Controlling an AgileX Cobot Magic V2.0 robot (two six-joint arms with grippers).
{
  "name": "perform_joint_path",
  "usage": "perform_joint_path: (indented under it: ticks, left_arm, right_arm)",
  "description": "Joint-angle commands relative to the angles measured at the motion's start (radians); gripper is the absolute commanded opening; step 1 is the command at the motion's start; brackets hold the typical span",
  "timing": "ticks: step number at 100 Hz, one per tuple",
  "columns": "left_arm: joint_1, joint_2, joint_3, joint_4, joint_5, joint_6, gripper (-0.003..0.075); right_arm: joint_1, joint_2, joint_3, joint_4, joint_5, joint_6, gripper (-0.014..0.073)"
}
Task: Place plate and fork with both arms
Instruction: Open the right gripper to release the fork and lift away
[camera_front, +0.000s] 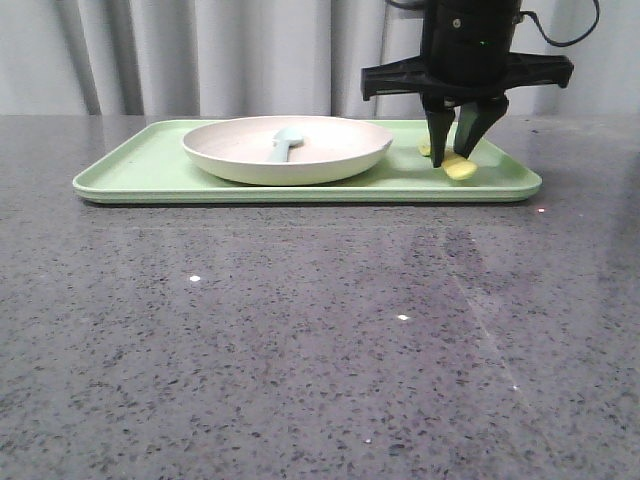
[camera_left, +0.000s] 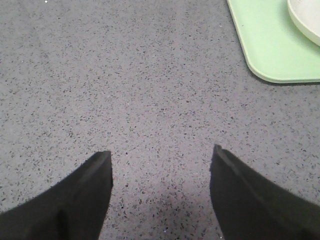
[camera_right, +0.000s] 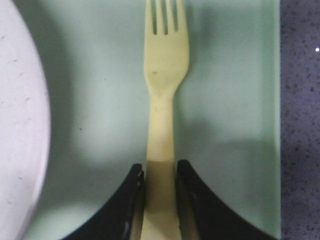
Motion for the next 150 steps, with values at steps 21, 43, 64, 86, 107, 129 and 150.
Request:
perform_joint_path:
  ticks: [21, 43, 64, 86, 107, 129, 150]
  left_arm:
    - [0.002, 0.002, -0.029, -0.014, -0.069, -0.01, 0.042]
    - [0.002, 0.002, -0.029, -0.014, -0.069, -0.01, 0.042]
    - [0.002, 0.002, -0.029, -0.014, -0.069, -0.01, 0.042]
    - [0.002, 0.002, -0.029, -0.014, -0.069, -0.01, 0.042]
    - [0.002, 0.002, -0.029, -0.014, -0.069, -0.01, 0.042]
    - [0.002, 0.002, -0.029, -0.014, -0.069, -0.01, 0.042]
    - [0.002, 0.002, -0.029, -0.014, -0.069, -0.01, 0.042]
  right_arm:
    - [-0.005, -0.06, -0.023, -0.016, -0.042, -0.01, 0.011]
    - [-0.005, -0.06, -0.023, -0.016, -0.042, -0.01, 0.0112]
    - [-0.005, -0.06, -0.023, -0.014, -0.039, -0.01, 0.0112]
    - [-0.005, -0.06, -0.023, -0.014, -0.037, -0.01, 0.0174]
    - [-0.005, -0.06, -0.023, -0.014, -0.03, -0.01, 0.0249]
    - [-0.005, -0.062, -0.023, -0.014, -0.027, -0.01, 0.0249]
    - [-0.005, -0.113, -0.023, -0.033, -0.026, -0.013, 0.0249]
